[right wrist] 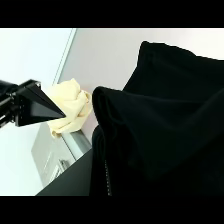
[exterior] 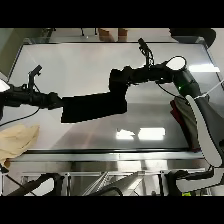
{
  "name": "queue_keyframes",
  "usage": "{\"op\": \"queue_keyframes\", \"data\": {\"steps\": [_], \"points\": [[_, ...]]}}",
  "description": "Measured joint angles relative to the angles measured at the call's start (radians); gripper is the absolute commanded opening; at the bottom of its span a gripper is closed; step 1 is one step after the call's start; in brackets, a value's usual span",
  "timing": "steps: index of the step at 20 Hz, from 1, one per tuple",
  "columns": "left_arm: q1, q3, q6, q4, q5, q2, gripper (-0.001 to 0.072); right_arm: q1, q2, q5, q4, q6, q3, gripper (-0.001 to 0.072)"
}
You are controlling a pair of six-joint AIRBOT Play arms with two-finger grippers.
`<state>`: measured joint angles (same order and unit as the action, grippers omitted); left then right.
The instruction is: Fold the shirts.
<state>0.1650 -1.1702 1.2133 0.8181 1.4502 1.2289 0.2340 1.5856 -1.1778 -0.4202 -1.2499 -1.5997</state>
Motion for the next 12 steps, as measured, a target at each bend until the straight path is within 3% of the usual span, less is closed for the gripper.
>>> {"op": "queue_keyframes", "data": {"steps": [4, 12], "points": [[0.009, 0.133, -0.018, 0.0, -0.047, -0.073, 0.0016, -0.076, -0.026, -0.062, -0.079, -0.038, 0.0, 0.0018], [-0.026, 0.189, -0.026, -0.007, -0.063, -0.048, 0.0016, -0.412, -0.072, -0.21, -0.394, -0.111, 0.0, 0.0017]]}}
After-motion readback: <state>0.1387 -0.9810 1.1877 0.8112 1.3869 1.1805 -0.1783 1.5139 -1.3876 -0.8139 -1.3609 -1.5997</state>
